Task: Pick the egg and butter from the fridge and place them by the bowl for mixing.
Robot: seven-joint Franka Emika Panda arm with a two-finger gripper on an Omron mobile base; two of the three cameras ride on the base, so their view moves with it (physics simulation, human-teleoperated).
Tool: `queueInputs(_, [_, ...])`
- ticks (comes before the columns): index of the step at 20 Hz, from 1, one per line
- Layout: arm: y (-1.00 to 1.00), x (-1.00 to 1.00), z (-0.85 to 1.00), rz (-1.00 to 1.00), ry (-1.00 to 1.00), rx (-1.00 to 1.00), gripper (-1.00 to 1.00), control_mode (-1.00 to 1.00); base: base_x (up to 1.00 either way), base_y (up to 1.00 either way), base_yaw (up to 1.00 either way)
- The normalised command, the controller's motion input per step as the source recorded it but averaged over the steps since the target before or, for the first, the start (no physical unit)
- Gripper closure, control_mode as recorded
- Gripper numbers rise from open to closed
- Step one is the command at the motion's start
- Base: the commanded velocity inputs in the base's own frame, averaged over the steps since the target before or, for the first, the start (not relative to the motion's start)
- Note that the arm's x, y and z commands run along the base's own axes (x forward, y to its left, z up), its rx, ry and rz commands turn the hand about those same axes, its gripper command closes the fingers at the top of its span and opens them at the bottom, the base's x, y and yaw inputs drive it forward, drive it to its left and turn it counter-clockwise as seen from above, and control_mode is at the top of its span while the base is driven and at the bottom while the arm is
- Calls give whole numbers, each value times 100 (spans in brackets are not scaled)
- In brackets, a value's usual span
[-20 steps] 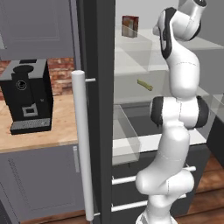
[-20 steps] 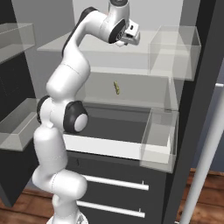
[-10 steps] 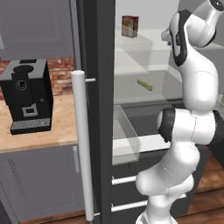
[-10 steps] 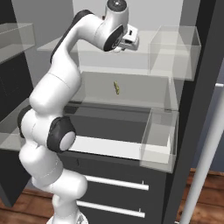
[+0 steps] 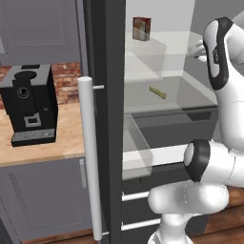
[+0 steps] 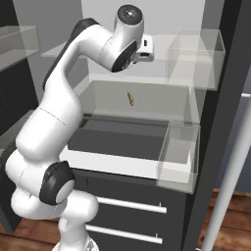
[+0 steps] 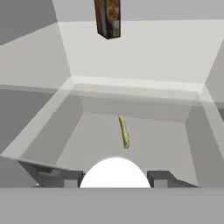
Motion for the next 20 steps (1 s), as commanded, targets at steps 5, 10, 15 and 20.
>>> queueInputs(5, [0, -80, -14, 11, -4, -19, 100, -100, 0, 0, 0])
queueInputs(10, [3, -68, -24, 0, 0, -17, 100, -100, 0, 0, 0])
queueInputs(15, [17, -55, -38, -3, 8, -9, 100, -100, 0, 0, 0])
queueInputs(20, [11, -55, -32, -6, 14, -1, 100, -100, 0, 0, 0])
